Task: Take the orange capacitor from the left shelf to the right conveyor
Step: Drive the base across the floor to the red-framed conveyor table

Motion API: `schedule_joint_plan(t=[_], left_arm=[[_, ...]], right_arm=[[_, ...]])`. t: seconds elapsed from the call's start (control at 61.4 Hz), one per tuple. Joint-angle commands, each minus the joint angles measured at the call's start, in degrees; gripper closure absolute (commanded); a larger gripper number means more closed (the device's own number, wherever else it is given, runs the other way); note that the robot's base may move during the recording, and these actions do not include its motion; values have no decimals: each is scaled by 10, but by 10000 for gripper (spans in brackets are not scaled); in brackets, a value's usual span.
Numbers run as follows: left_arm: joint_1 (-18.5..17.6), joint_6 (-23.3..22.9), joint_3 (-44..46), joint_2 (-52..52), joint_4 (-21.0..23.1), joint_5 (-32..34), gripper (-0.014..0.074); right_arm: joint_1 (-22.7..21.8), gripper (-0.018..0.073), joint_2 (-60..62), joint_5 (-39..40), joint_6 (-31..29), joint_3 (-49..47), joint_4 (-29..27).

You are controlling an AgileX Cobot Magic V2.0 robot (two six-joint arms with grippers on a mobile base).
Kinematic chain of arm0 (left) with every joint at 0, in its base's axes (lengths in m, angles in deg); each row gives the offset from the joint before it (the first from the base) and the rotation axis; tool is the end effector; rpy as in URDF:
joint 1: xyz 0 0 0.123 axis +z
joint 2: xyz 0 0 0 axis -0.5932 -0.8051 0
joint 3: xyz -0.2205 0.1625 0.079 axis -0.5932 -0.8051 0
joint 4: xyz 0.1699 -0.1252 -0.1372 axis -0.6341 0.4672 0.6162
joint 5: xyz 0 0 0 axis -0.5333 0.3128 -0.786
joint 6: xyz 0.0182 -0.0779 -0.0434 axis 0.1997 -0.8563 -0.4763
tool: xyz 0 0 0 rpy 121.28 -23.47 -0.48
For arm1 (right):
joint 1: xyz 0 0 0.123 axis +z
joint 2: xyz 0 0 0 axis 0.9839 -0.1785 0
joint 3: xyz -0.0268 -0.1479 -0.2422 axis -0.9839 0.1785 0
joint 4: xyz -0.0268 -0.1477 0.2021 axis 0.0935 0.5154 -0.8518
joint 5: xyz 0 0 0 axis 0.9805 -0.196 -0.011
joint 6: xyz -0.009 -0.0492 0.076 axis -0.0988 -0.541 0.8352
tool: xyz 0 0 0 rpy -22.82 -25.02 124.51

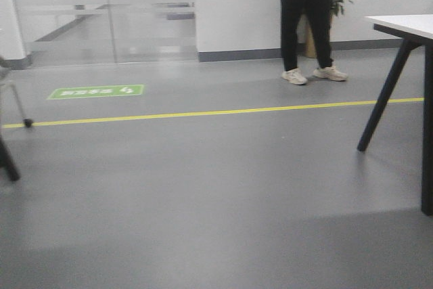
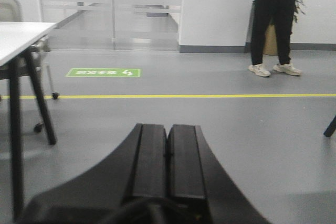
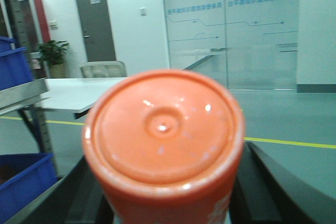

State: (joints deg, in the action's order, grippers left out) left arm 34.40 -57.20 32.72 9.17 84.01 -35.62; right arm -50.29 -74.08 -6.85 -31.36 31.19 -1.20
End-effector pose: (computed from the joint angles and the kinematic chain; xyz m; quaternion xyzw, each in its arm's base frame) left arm 0.0566 -0.0019 0.2010 0.0036 0.6875 -0.0208 0.7259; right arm 0.0432 0.0244 0.3104 -0.1097 0.6249 0.2576 0.7288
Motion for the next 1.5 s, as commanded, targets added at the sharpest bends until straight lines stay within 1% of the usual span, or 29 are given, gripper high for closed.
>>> schedule_joint_plan(t=[0.0,1.483], left_arm=[[0,-4,-12,6,1,53,722],[0,-4,-12,5,1,53,722]], right_arm=[[0,513,-6,51,-2,-16,0],[0,513,-6,51,-2,-16,0]])
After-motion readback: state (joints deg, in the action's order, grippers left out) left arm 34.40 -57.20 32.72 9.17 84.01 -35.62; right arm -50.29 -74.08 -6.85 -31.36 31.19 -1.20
